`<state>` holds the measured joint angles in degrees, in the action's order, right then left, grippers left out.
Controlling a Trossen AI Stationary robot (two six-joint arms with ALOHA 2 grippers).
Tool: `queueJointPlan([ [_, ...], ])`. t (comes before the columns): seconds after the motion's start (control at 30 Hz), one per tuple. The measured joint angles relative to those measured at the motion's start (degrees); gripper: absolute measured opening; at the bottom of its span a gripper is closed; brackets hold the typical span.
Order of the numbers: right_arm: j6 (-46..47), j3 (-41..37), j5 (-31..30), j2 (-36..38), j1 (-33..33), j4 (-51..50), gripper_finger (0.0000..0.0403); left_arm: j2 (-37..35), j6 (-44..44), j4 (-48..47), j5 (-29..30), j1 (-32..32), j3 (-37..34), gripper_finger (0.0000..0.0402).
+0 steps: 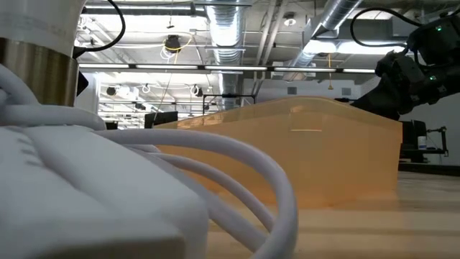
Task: Pick & Place School Supplies
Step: Return to Home Position
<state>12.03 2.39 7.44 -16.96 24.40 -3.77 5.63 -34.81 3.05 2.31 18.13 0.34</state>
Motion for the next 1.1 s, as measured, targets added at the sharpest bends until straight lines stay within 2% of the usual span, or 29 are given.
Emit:
queueJointPlan([
  [1.1, 0.0, 0.0, 0.0, 0.0, 0.0, 0.0, 0.0196, 0.0, 0.0, 0.0, 0.0, 0.0, 0.0, 0.0131],
])
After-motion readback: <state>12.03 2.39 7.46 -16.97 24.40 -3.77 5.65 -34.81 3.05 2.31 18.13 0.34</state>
